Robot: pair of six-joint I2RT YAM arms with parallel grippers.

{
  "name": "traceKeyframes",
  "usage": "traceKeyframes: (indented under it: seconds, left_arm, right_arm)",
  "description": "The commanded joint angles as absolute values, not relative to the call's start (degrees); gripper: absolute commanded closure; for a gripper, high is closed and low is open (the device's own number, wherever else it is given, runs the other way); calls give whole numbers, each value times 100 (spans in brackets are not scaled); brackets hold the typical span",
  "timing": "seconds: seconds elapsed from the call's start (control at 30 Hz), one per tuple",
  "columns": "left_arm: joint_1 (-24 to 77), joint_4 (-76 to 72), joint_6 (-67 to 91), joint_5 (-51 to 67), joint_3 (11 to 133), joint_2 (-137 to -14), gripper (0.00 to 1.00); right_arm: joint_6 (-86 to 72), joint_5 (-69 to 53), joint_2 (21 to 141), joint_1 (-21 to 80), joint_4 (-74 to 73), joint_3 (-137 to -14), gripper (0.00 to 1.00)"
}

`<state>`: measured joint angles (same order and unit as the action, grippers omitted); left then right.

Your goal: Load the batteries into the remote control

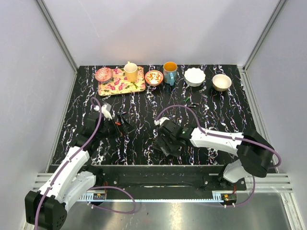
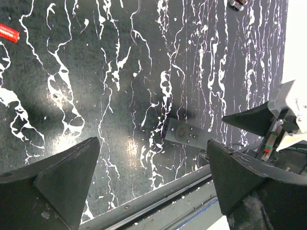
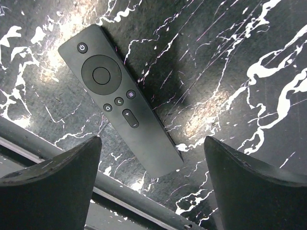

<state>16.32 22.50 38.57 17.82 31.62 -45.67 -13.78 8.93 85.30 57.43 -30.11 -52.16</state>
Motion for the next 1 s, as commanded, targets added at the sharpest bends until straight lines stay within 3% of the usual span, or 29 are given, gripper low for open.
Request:
traceKeyframes:
  seconds: [0.0, 0.47, 0.6, 0.73, 0.97]
  left_arm:
    - [1661, 1995, 3788, 1925, 3006, -4430, 1]
    - [1661, 1881, 3920, 1995, 2909, -4438, 1]
    - [1661, 1820, 3946, 2004, 2883, -4473, 1]
    - [1661, 1811, 3946, 2004, 2900, -4491, 1]
    - [1661, 1811, 3937, 2004, 2927, -4500, 1]
  right_arm:
    - [-1301, 844, 8710, 5853, -2953, -5344, 8]
    - [-1169, 747, 9246, 5871, -2997, -5528, 16]
    - [-1099, 668, 9378, 5880, -3032, -5590, 21]
    - [-1072, 554, 9483, 5871, -3094, -5660, 36]
    - [-1204, 510, 9571, 5880, -3155, -5660, 48]
